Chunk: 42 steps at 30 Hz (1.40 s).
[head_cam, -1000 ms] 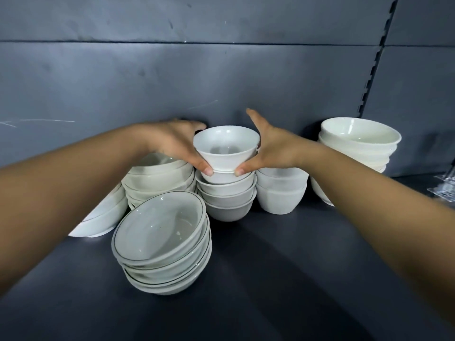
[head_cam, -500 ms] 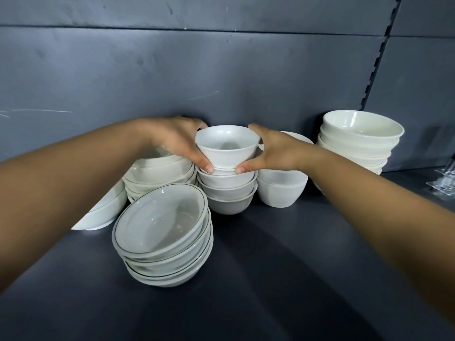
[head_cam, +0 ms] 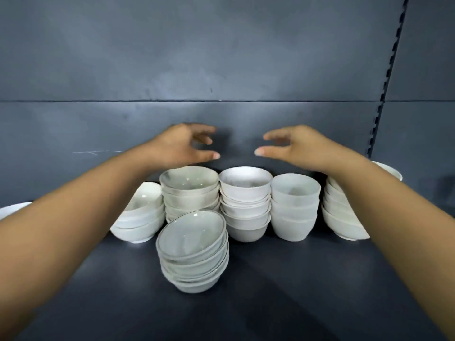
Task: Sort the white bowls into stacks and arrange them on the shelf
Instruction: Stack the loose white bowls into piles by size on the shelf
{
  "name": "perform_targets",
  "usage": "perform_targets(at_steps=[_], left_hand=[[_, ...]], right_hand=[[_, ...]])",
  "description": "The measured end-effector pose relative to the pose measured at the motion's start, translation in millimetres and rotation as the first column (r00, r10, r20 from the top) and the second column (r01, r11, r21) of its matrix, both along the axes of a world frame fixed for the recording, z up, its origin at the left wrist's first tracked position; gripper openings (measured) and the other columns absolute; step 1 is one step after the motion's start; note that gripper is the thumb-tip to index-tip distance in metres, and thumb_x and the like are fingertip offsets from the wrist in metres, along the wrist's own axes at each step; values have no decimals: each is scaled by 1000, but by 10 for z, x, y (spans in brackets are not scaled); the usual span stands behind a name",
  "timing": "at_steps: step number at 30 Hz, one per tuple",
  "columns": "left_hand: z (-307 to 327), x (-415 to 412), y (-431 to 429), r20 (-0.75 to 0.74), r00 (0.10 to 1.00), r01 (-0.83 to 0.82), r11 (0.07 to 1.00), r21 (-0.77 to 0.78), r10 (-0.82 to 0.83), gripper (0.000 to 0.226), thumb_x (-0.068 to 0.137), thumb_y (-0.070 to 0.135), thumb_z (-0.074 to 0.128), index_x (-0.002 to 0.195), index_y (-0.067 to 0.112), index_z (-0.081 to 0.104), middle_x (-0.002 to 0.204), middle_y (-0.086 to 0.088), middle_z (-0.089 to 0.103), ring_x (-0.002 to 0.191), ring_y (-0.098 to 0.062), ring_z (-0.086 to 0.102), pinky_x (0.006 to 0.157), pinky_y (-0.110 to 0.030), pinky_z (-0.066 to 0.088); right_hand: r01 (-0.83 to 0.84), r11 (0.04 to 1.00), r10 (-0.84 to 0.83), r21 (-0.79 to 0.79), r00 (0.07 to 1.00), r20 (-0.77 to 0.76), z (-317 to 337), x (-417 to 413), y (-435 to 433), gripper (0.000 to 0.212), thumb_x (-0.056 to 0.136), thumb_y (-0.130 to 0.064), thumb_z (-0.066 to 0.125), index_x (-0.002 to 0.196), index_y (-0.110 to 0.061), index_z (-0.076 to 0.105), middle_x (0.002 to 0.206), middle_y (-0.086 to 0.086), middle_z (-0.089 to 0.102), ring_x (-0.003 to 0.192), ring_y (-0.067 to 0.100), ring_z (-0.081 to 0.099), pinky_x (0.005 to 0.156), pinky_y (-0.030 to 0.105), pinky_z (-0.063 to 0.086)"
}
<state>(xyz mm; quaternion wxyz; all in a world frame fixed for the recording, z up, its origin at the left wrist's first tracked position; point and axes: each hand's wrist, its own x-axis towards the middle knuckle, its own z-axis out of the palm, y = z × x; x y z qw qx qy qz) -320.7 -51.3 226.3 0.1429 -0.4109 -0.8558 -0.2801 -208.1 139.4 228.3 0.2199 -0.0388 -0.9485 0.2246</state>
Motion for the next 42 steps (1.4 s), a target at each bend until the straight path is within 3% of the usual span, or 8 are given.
perform_targets(at_steps=[6,10,13,17,22,32,37,42], left_hand=[[-164,872,-628,-150,958,-202,946,255,245,25,85,26,63,109,20,67,104,5,67,90,-16,61,81,-11,39],[-654,1294,-1012,-73,933,-320,906,278,352,29,80,38,57,94,19,73,91,15,64,88,-5,57,68,-1,34],[-1151,1377,-1269,99,901,-433,878,202,422,28,80,39,59,87,16,73,85,-2,72,76,-10,60,63,-7,36],[-1743,1394,-1560,212,807,-564,825,6,550,20,88,25,60,101,14,70,108,1,69,105,-15,61,75,-10,33],[-2153,1317,-1829,268,771,-569,814,-119,578,37,91,28,55,125,12,55,139,-2,49,137,-15,31,105,-23,25],[-2404,1313,-1927,14,834,-551,833,-57,552,75,79,54,20,116,4,63,125,-18,59,124,-33,49,103,-41,35],[-2412,1320,-1962,20,845,-532,844,-66,535,73,81,53,21,120,4,60,129,-17,56,127,-31,46,105,-42,33],[-2412,1342,-1970,35,844,-531,843,-85,535,61,86,45,28,124,7,57,134,-14,52,131,-28,42,109,-40,29]], right_hand=[[-158,982,181,103,944,-277,-209,359,-421,32,84,-34,62,110,-16,65,118,-3,63,110,9,52,78,9,28],[-310,951,304,16,920,-247,-810,353,-649,40,79,-30,69,114,-12,62,121,0,58,115,13,49,87,10,28],[-311,939,291,-148,946,-142,-1273,244,-794,57,76,-32,71,126,-14,50,135,2,41,129,13,33,95,10,20],[-231,860,217,-455,973,-83,-1541,136,-960,55,79,-31,69,127,-17,45,132,2,40,122,14,37,90,16,26],[-167,826,126,-538,986,-113,-1614,118,-1018,39,79,-33,69,110,-18,49,105,-5,48,96,13,45,78,22,33],[-108,837,44,-536,990,-131,-1665,94,-1114,42,80,-36,67,113,-21,44,112,-4,47,100,16,47,81,23,36],[-170,817,86,-551,981,-176,-1841,95,-1179,83,72,-31,76,139,-21,26,145,-1,33,133,15,33,111,35,30],[-71,857,-43,-511,977,-207,-1834,79,-1188,75,69,-27,79,131,-18,37,134,-1,45,122,16,43,99,23,35]])
